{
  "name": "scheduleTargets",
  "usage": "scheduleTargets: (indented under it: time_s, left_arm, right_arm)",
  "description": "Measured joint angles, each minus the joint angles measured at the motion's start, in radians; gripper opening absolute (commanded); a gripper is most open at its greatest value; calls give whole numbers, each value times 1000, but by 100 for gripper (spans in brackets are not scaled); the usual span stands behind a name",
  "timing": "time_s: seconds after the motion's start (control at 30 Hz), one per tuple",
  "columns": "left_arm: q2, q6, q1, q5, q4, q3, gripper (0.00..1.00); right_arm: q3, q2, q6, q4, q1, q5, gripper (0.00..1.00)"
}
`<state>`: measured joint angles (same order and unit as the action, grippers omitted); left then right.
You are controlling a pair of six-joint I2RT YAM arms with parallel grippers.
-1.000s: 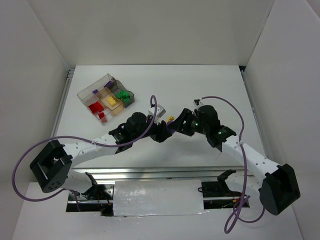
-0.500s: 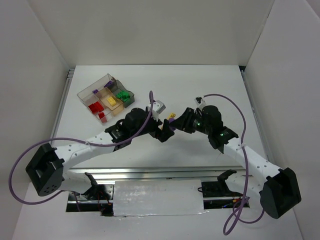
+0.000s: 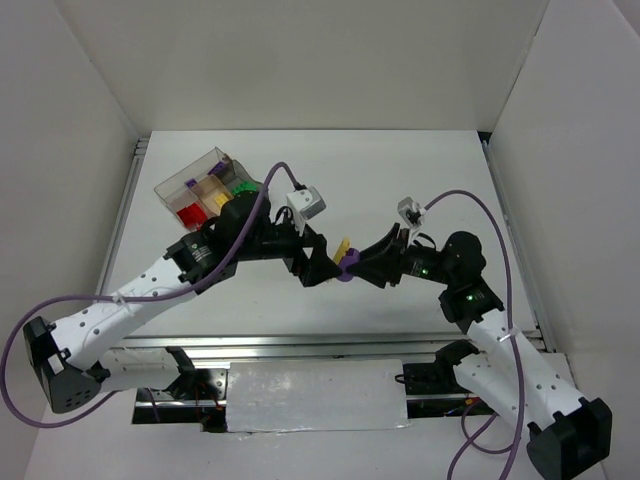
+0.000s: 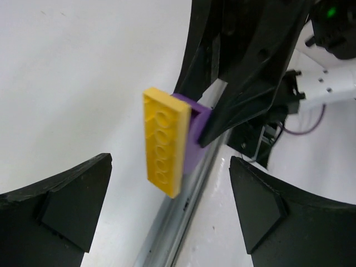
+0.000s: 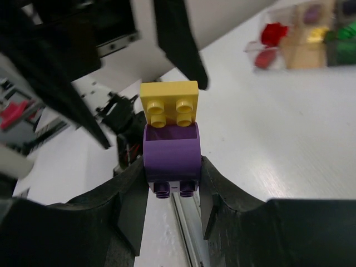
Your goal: Sort the legos into containers by color
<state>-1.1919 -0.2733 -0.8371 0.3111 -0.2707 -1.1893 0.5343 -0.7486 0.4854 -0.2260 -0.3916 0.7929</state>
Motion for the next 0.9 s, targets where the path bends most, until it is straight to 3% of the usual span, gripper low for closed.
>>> scheduleTargets:
  time_s: [0.27, 0.57, 0.67, 0.73, 0.77, 0.8, 0.87, 0.9]
  left_arm:
    - [59, 16, -19, 225, -25, 41, 98]
    - [59, 9, -26, 359, 35, 73, 86]
    - [59, 4, -26, 358, 53, 80, 77]
    - [58, -3, -26, 354, 67, 84, 64]
    - [55, -11, -26, 352, 75, 84, 41]
    - [52, -21, -25, 344, 80, 84, 25]
    - [42, -24, -20, 332, 72, 81, 0]
    - [40, -24, -19, 326, 69, 78, 0]
  right_arm:
    - [0, 31, -19, -118, 0, 256, 0]
    - [0, 8, 36, -222, 0, 347, 0]
    - [0, -2, 57, -252, -1, 356, 0]
    - [0, -8, 65, -267, -5, 364, 0]
    - [0, -12, 68, -269, -6, 366, 0]
    - [0, -15, 75, -272, -8, 375, 0]
    - [0, -16, 73, -271, -8, 375, 0]
    - [0, -16, 68, -262, -6, 375, 0]
